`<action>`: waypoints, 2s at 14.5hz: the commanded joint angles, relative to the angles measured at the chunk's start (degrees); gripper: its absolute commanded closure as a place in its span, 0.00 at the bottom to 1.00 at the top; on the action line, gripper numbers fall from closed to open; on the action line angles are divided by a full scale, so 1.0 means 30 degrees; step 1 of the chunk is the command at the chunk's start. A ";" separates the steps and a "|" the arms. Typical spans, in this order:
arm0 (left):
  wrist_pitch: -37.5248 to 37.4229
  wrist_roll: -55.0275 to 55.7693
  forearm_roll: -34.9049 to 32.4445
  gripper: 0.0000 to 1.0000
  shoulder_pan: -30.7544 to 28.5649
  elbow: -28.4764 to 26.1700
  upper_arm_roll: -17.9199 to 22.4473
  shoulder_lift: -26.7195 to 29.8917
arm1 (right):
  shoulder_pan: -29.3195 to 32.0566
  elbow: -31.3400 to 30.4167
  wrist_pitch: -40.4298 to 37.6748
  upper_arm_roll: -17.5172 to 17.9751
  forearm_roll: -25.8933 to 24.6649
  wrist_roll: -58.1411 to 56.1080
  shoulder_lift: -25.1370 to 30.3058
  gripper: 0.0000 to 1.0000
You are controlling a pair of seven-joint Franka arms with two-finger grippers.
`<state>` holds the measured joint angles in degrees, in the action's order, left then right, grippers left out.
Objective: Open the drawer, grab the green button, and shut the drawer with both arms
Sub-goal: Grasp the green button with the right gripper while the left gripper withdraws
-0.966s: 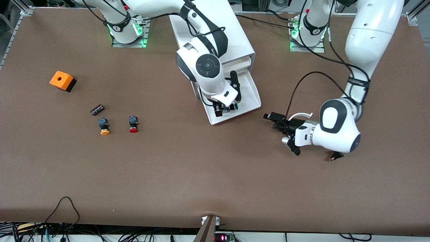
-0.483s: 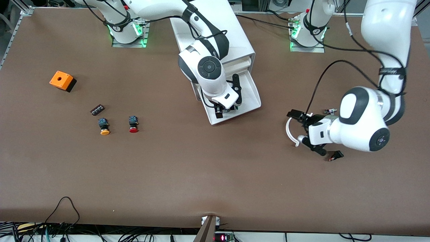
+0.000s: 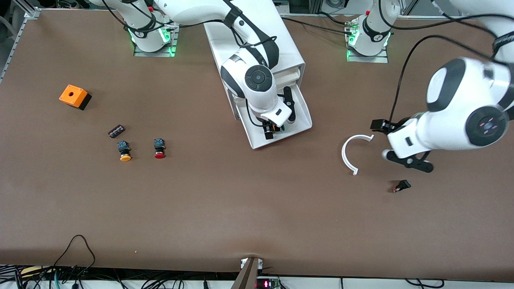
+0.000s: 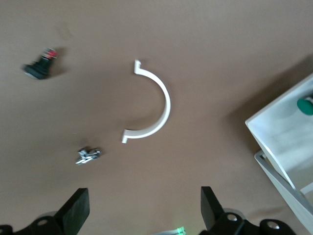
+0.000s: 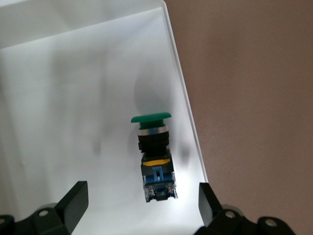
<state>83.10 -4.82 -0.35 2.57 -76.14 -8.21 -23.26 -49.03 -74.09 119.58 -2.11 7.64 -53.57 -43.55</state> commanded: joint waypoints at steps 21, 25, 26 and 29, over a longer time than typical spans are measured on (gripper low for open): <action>0.5757 0.3803 -0.1055 0.00 -0.0799 -0.8431 0.0980 0.8722 | -0.0679 0.0467 0.0921 -0.0060 -0.2984 0.0247 -0.1159 0.42; 0.5757 0.3774 -0.0997 0.00 -0.0828 -0.8255 0.1330 0.8575 | -0.0914 0.0496 0.1009 -0.0060 -0.3015 0.0336 -0.1159 0.48; 0.5757 0.3803 -0.0968 0.00 -0.0828 -0.8196 0.1330 0.8575 | -0.0884 0.0496 0.1009 -0.0060 -0.3015 0.0336 -0.1159 0.48; 0.5610 0.3103 -0.0531 0.00 -0.0857 -0.8079 0.1740 0.8575 | -0.0884 0.0467 0.1038 -0.0060 -0.3045 0.0336 -0.1159 0.56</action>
<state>99.47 7.15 -3.98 0.34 -99.35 -3.73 1.01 -51.25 -73.99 122.78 -2.15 -0.38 -53.57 -46.26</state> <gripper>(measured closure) 0.000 0.515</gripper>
